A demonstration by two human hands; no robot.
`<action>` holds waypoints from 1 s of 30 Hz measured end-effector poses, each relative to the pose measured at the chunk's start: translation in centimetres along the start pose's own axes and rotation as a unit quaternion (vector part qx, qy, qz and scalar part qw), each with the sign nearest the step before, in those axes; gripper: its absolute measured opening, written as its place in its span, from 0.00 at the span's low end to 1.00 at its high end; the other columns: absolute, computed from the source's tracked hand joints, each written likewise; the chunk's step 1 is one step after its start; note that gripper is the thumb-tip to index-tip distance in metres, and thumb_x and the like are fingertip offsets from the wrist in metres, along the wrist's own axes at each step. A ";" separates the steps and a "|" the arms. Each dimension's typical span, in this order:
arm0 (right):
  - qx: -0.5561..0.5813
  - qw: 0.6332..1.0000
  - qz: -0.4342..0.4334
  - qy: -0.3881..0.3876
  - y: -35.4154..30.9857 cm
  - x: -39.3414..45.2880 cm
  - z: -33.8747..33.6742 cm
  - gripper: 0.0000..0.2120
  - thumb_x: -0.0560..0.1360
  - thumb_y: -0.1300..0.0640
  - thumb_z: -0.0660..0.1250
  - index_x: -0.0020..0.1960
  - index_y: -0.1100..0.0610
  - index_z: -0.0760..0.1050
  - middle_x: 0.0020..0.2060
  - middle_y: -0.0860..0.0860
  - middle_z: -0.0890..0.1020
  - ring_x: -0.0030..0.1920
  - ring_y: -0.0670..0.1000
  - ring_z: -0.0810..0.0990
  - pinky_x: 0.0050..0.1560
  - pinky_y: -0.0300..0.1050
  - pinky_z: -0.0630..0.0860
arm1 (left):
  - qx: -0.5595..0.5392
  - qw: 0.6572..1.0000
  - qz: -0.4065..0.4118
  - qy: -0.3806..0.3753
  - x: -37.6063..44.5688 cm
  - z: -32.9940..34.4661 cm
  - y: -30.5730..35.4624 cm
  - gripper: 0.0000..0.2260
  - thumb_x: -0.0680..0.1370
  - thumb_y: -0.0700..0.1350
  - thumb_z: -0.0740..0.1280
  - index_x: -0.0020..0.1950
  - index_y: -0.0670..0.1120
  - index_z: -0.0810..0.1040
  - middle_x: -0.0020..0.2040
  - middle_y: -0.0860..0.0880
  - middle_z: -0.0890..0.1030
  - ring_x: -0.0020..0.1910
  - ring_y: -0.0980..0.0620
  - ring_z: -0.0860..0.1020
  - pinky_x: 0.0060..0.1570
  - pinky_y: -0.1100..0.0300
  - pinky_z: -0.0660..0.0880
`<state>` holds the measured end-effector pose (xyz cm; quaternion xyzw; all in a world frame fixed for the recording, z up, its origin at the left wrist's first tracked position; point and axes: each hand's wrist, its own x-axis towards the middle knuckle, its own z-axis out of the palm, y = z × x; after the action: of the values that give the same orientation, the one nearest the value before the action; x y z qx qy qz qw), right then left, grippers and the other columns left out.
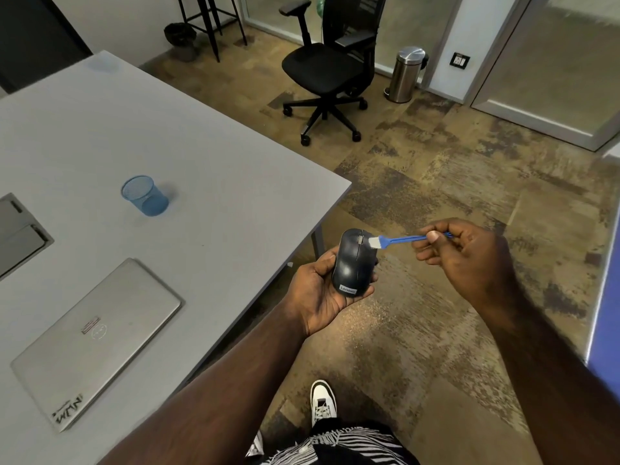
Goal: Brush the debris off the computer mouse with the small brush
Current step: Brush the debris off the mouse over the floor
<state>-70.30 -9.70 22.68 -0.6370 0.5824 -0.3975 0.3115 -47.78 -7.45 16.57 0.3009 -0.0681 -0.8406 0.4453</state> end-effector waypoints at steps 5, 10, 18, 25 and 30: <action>-0.022 0.999 -0.033 -0.003 0.5 0.1 0.1 0.16 0.79 0.64 0.65 0.47 0.43 0.80 0.35 0.44 0.86 0.36 0.43 0.86 0.39 0.40 0.84 | 0.005 1.000 -0.009 0.005 0.0 0.1 0.1 0.20 0.80 0.44 0.53 0.71 0.42 0.70 0.63 0.33 0.77 0.53 0.34 0.80 0.51 0.45 0.79; -0.030 0.997 -0.064 0.010 0.5 0.4 0.0 0.11 0.79 0.59 0.64 0.53 0.45 0.82 0.36 0.40 0.85 0.37 0.43 0.87 0.40 0.44 0.85 | 0.009 1.000 -0.012 -0.014 -0.2 0.3 0.3 0.22 0.76 0.45 0.58 0.70 0.42 0.71 0.64 0.33 0.77 0.53 0.35 0.80 0.51 0.45 0.79; -0.050 0.994 -0.094 -0.014 0.3 0.8 0.0 0.10 0.77 0.52 0.62 0.51 0.42 0.81 0.38 0.44 0.86 0.37 0.44 0.87 0.40 0.51 0.85 | 0.015 1.000 -0.017 -0.012 -0.2 0.1 0.3 0.21 0.76 0.45 0.58 0.68 0.42 0.74 0.62 0.33 0.78 0.53 0.35 0.81 0.49 0.46 0.80; -0.069 0.990 -0.119 -0.043 -0.4 0.7 0.0 0.10 0.77 0.50 0.61 0.54 0.45 0.80 0.38 0.42 0.85 0.38 0.41 0.86 0.40 0.43 0.85 | 0.015 0.999 -0.027 -0.012 -0.4 -0.1 0.1 0.22 0.78 0.45 0.56 0.72 0.43 0.70 0.65 0.33 0.75 0.53 0.36 0.80 0.50 0.46 0.80; -0.092 0.989 -0.117 0.001 -0.3 1.2 -0.5 0.10 0.79 0.65 0.65 0.52 0.54 0.82 0.37 0.47 0.85 0.37 0.44 0.87 0.41 0.48 0.85 | 0.016 0.999 -0.029 -0.022 -0.4 0.0 0.0 0.20 0.82 0.44 0.51 0.73 0.43 0.68 0.67 0.32 0.73 0.54 0.36 0.80 0.50 0.46 0.79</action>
<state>-70.61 -10.86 23.33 -0.7265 0.5380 -0.3764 0.2025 -47.64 -7.09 16.77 0.2915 -0.0822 -0.8582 0.4144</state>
